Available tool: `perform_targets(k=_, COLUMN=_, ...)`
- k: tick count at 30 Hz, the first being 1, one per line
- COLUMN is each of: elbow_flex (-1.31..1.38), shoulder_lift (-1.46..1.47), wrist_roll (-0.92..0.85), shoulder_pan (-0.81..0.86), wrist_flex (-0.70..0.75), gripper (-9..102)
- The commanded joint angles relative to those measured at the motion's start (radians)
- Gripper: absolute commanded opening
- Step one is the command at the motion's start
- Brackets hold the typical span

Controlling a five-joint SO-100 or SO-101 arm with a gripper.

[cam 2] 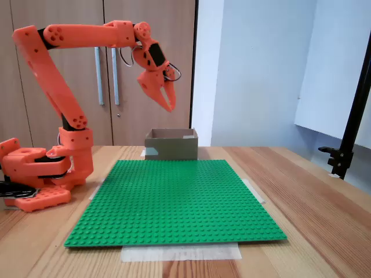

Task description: Pick the red lego block and put it in the box.

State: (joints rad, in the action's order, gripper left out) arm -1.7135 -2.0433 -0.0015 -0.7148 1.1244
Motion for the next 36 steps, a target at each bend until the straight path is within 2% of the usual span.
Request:
perform_targets(k=1, elbow_flex=-0.017, shoulder_lift=-0.104, wrist_roll=-0.021, shoulder_pan=0.041, wrist_flex=0.0, gripper=-1)
perform_targets(k=13, elbow_flex=-0.204, shoulder_lift=-0.377, wrist_roll=0.002, shoulder_pan=0.287, wrist_flex=0.006, gripper=-1)
perform_targets(k=23, elbow_flex=-0.422, shoulder_lift=-0.577, wrist_roll=-0.008, shoulder_pan=0.482, wrist_flex=-0.089, gripper=-1)
perform_targets(k=36, elbow_flex=-0.782, shoulder_lift=-0.815, wrist_roll=-0.002, shoulder_pan=0.563, wrist_flex=-0.219, gripper=-1)
